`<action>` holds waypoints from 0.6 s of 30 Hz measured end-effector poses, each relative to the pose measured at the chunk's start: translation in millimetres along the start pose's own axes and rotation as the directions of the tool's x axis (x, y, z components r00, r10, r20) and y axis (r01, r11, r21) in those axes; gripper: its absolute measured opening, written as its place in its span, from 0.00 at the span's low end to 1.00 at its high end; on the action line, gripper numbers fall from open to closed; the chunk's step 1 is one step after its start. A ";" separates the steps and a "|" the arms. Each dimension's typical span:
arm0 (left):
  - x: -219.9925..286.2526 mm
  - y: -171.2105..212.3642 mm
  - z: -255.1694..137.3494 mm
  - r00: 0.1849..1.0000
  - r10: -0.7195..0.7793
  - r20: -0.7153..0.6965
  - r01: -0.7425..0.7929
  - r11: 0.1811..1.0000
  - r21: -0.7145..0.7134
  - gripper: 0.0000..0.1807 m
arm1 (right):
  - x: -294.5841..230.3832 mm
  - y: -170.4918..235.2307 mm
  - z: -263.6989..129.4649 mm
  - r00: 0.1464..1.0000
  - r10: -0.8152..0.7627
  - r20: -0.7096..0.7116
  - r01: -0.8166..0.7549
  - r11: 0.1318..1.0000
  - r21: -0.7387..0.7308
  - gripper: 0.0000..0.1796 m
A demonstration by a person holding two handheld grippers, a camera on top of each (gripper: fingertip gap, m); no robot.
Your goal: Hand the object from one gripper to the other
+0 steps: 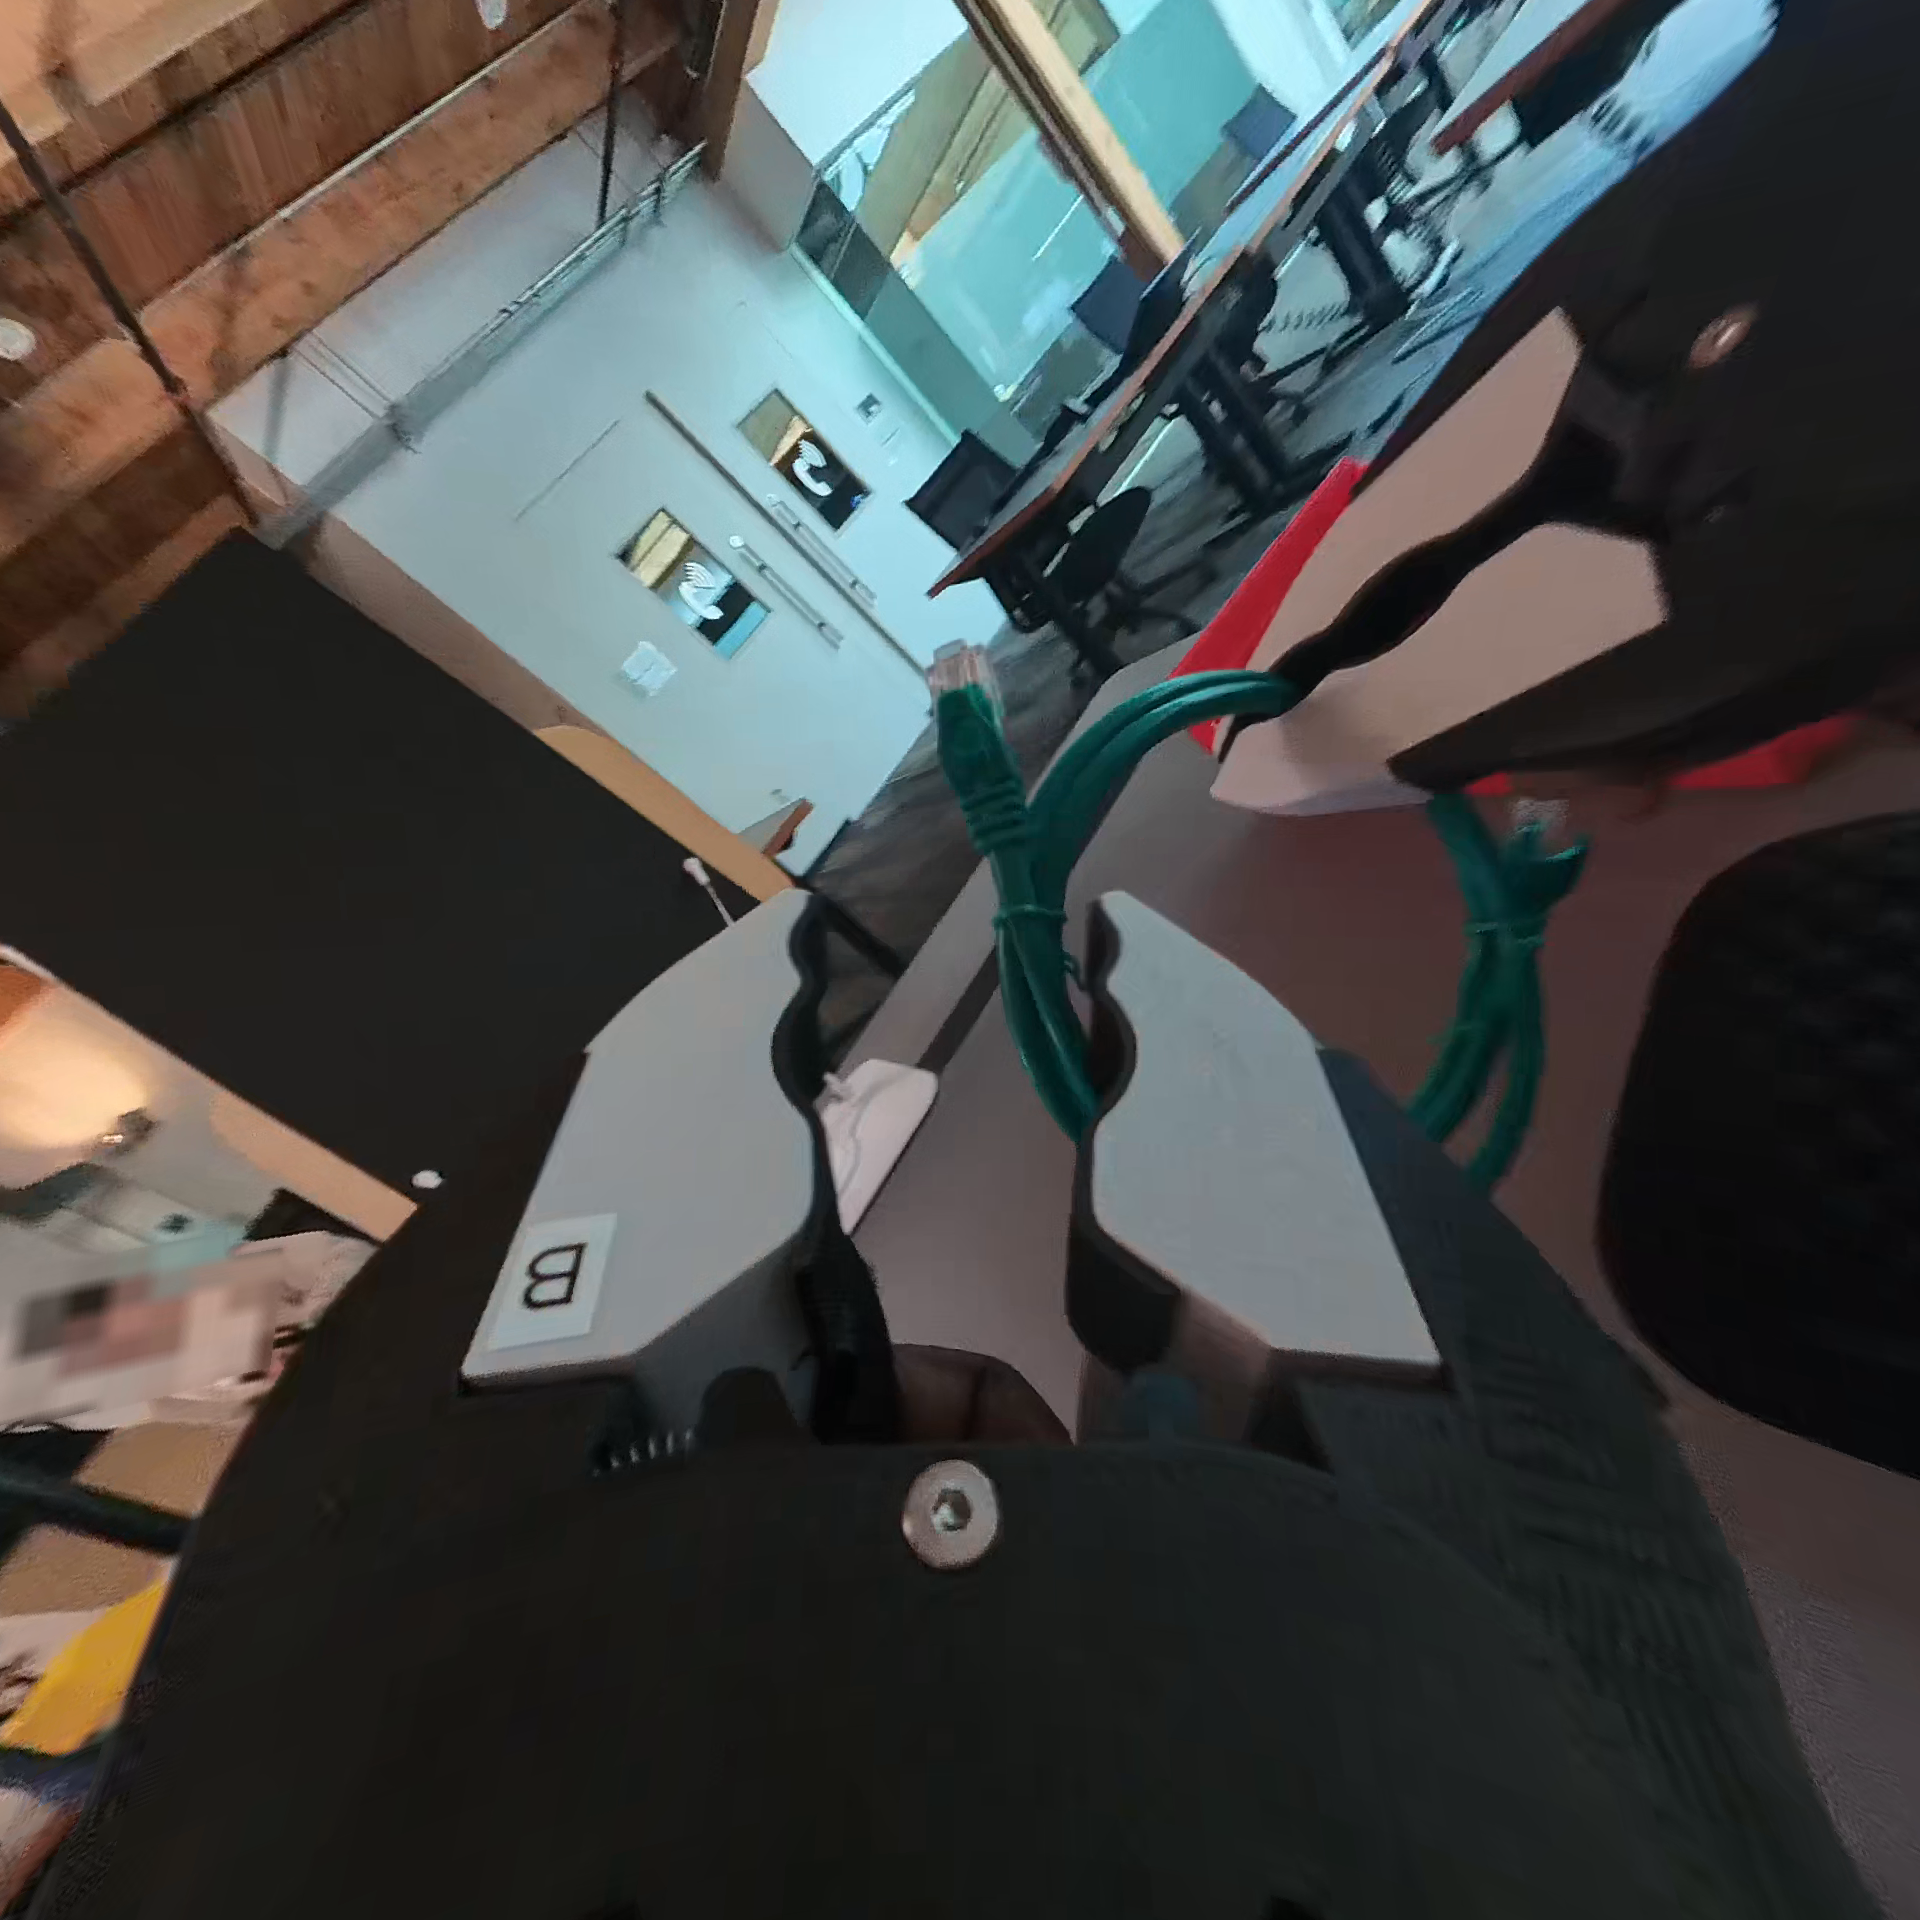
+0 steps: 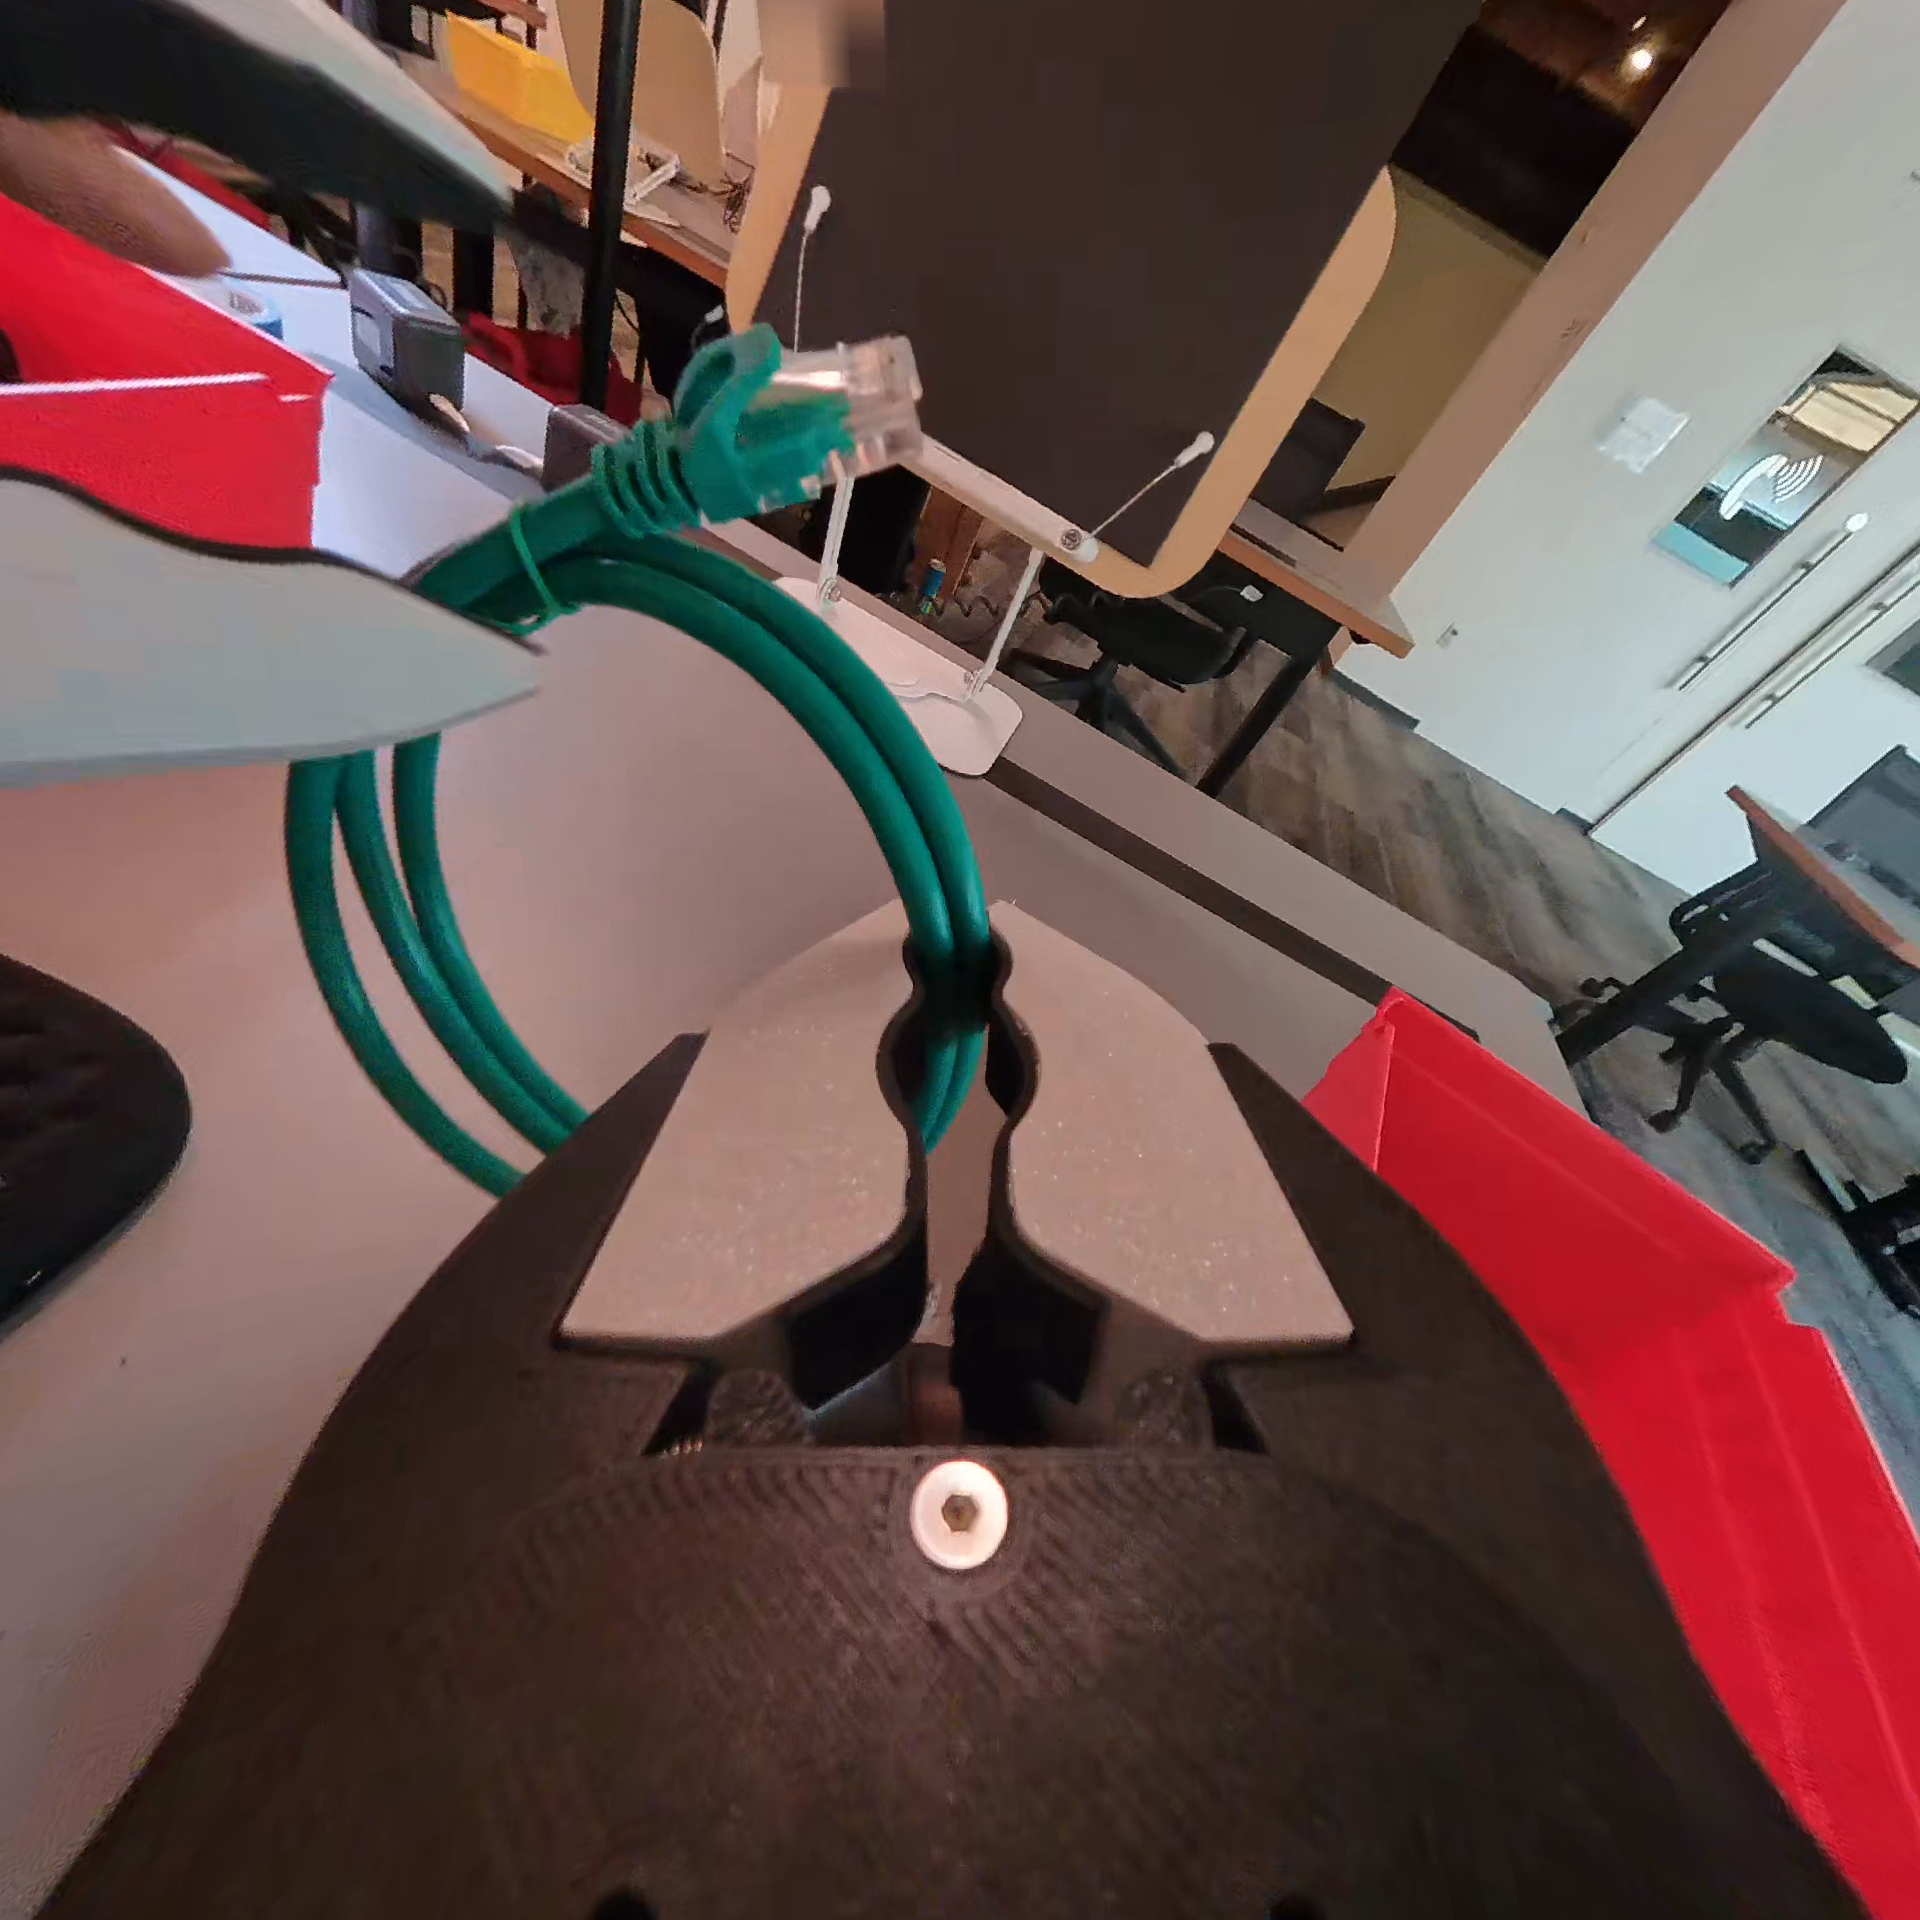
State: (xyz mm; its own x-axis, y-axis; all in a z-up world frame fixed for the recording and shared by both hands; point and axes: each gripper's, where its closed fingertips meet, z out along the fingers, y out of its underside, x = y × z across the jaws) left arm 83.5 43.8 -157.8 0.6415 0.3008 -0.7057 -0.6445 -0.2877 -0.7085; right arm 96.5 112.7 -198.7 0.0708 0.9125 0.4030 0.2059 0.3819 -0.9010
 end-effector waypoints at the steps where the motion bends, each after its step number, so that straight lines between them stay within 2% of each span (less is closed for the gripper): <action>1: 1.0 1.7 2.6 1.000 0.023 0.012 -0.023 1.000 -0.007 0.22 | -1.0 -1.4 -1.3 1.000 -0.018 -0.003 0.018 1.000 0.003 0.03; 3: 9.9 5.9 7.6 0.999 0.028 -0.027 -0.029 0.999 -0.027 0.09 | -1.5 -6.1 -4.5 0.999 -0.047 -0.020 0.047 0.999 0.022 0.03; 7: 7.0 5.8 12.1 0.997 -0.077 -0.029 0.077 0.997 -0.003 0.07 | 0.2 -18.5 -10.0 0.996 -0.069 -0.058 0.074 0.992 0.098 0.04; 9: -4.1 6.0 10.6 0.989 -0.146 0.008 0.145 0.989 0.013 0.06 | 6.0 -26.2 -13.4 0.992 -0.073 -0.101 0.087 0.985 0.150 0.16; 12: -36.1 7.3 2.5 0.961 -0.228 0.154 0.220 0.973 0.069 0.06 | 17.6 -43.1 -25.9 0.987 -0.030 -0.157 0.070 0.963 0.259 0.35; 15: -62.9 4.5 -9.4 0.898 -0.383 0.217 0.346 0.919 0.189 0.06 | 22.6 -63.0 -43.4 0.988 0.123 -0.089 -0.075 0.903 0.423 0.43; 18: -76.5 1.4 -17.5 0.822 -0.542 0.175 0.479 0.824 0.304 0.07 | 15.1 -72.5 -50.4 0.941 0.314 0.124 -0.331 0.787 0.520 0.45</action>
State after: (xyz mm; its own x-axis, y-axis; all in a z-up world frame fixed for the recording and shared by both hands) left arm 40.8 4.5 -105.0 0.8040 0.5620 -0.1942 -0.3500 0.1833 -0.9186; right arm 131.8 91.4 -119.3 0.0107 0.9970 0.0762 -0.3688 0.0748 -0.9265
